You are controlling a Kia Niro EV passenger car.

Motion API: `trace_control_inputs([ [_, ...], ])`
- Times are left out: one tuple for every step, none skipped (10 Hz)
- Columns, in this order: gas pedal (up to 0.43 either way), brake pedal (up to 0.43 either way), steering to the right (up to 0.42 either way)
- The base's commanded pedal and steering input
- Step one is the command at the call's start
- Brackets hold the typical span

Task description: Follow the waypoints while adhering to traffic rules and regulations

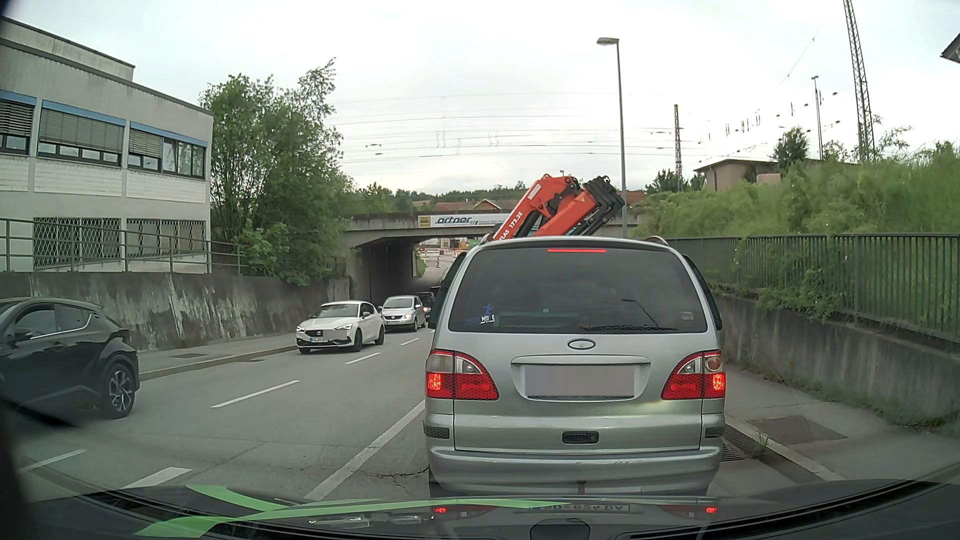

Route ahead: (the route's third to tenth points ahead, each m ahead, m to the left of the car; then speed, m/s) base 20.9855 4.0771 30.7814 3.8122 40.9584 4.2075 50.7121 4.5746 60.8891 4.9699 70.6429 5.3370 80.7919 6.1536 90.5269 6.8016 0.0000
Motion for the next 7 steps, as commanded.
trace_control_inputs([
  [0.0, 0.28, 0.001],
  [0.0, 0.287, -0.005],
  [0.0, 0.287, -0.005],
  [0.0, 0.28, -0.003],
  [0.0, 0.287, 0.0],
  [0.0, 0.287, 0.006],
  [0.0, 0.28, 0.009],
])
